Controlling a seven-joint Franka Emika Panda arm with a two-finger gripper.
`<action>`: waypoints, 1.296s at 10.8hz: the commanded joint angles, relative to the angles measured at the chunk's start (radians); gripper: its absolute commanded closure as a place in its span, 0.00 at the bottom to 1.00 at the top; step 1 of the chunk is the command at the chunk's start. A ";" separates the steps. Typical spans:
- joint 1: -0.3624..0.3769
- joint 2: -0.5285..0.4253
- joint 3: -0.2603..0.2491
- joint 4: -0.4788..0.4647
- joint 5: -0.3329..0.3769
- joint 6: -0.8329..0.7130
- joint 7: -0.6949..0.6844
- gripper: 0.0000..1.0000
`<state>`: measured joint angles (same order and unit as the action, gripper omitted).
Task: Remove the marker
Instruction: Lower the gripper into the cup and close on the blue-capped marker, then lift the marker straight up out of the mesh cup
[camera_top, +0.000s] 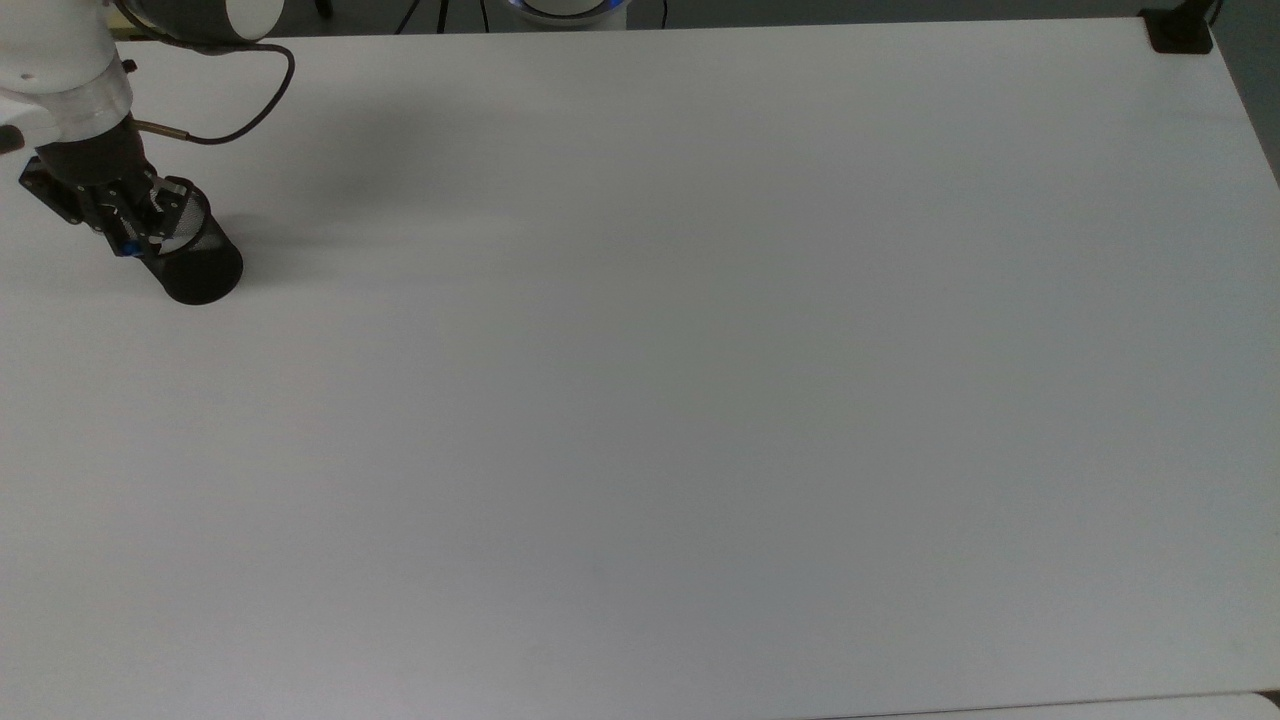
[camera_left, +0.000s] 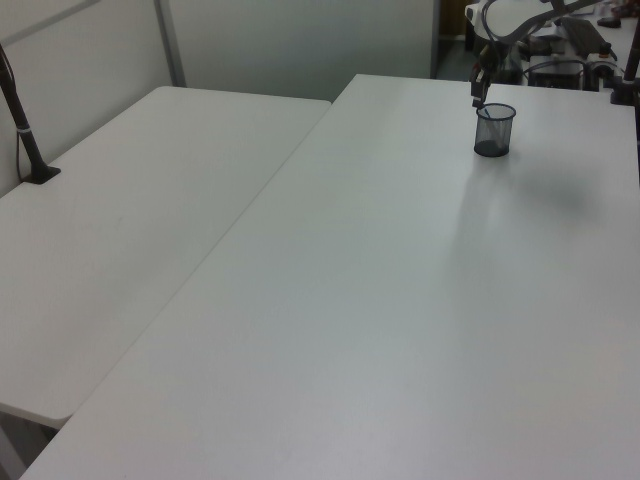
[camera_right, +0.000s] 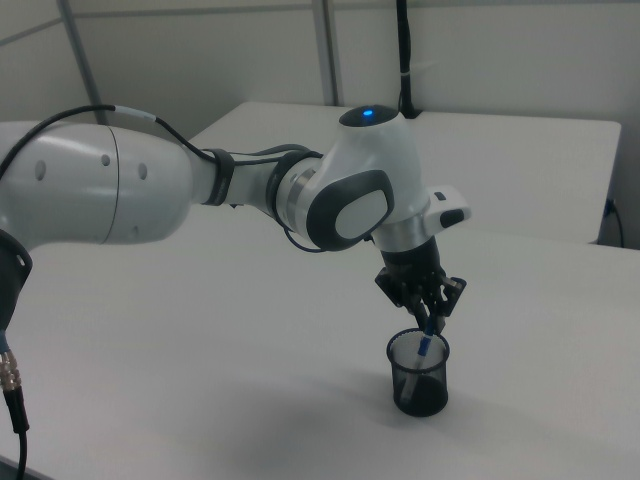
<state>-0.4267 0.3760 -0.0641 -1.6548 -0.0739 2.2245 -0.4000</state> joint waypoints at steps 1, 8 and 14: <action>-0.004 -0.008 0.004 -0.016 0.014 0.027 -0.017 0.78; -0.004 -0.101 0.004 0.000 0.074 -0.012 -0.007 0.87; 0.075 -0.207 0.017 0.046 0.148 -0.167 -0.003 0.86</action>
<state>-0.4181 0.1880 -0.0478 -1.6046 0.0518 2.1514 -0.3999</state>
